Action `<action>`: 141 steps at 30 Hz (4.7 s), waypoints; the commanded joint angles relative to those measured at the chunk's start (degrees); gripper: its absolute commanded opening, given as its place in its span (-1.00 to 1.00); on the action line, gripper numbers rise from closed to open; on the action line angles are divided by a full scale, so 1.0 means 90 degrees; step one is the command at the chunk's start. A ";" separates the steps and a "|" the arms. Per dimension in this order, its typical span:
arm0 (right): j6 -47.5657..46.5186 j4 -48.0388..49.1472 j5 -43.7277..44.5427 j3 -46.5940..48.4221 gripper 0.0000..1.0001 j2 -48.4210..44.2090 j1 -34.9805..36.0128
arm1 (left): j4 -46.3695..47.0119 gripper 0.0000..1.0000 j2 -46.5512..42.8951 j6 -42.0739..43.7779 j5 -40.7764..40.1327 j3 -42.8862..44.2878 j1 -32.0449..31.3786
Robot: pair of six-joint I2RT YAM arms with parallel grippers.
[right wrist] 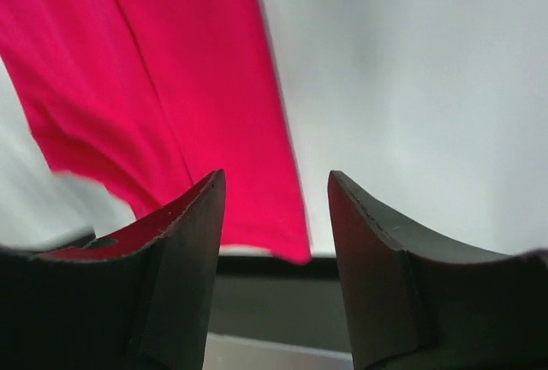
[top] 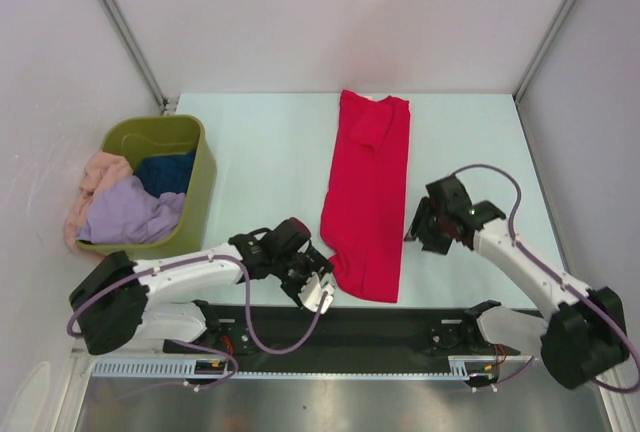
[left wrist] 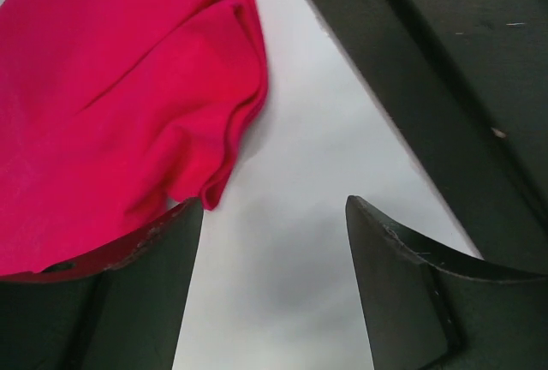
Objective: Fold and stack the t-shirts
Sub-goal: Fold the tshirt
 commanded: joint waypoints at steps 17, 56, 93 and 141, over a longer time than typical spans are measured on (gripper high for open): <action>0.2394 0.1207 -0.0327 -0.2449 0.03 -0.1068 0.2321 | 0.1598 0.03 0.1495 0.0351 -0.1197 0.0223 -0.0362; 0.1916 0.0524 -0.0045 -0.2391 -0.21 -0.1312 0.2340 | 0.1501 0.02 0.1455 -0.0343 -0.1696 0.0505 -0.0577; 0.1750 0.0085 -0.0250 -0.2332 -0.19 -0.1370 0.2360 | -0.1175 -0.16 0.0110 -0.1427 -0.0818 0.0740 -0.0803; -0.1102 0.0973 -0.1637 0.3155 -1.00 0.3804 -0.1068 | -0.0921 -0.99 0.4717 -0.3291 -0.1061 0.6148 0.2294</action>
